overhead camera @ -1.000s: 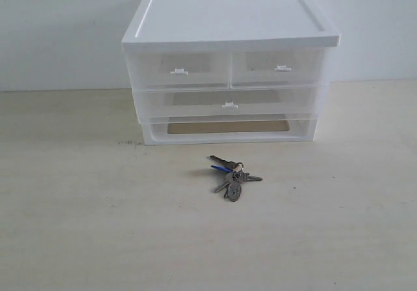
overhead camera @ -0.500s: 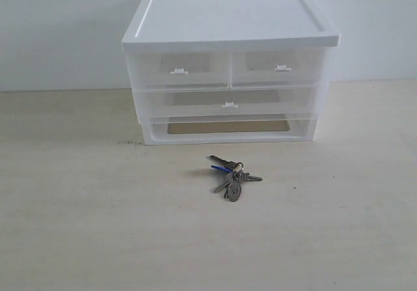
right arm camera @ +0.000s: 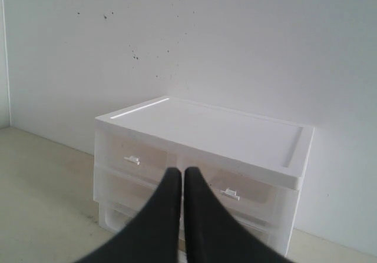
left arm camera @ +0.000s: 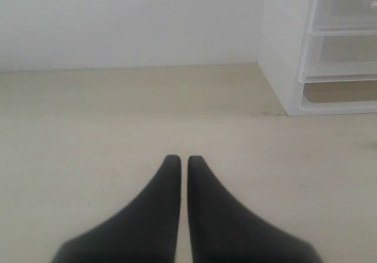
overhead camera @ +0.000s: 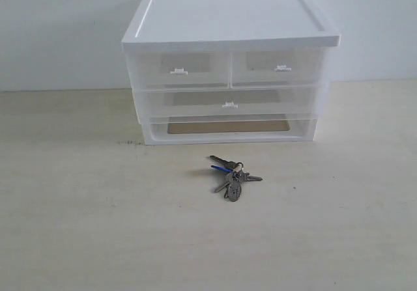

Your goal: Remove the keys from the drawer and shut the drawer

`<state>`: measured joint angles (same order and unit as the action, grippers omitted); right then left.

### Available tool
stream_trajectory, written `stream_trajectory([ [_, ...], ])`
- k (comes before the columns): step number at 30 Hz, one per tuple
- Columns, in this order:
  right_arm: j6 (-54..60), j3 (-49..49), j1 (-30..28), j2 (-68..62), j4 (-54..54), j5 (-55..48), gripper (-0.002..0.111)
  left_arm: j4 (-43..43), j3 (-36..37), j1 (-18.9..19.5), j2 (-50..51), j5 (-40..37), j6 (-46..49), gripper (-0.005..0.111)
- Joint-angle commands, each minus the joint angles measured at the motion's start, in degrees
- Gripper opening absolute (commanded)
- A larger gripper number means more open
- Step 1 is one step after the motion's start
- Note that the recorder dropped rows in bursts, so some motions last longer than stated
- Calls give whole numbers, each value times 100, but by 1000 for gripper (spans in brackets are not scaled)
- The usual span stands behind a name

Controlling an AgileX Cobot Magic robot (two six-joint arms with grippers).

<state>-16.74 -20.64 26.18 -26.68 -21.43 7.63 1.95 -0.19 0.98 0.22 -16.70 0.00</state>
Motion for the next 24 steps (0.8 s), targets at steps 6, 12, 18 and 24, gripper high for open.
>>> stream_trajectory([
  [6, 7, 19, 3, 20, 30, 30, 0, -1, 19, 13, -22, -4, 0, 4],
  [12, 68, 19, 3, 20, 30, 57, 0, -1, 19, 13, -22, -4, 0, 4],
  [18, 99, 218, 3, 91, 9, 184, 0, -1, 19, 13, -22, -4, 0, 4],
  [24, 462, 1160, 3, 519, 8, 857, 0, -1, 19, 13, -22, -4, 0, 4],
])
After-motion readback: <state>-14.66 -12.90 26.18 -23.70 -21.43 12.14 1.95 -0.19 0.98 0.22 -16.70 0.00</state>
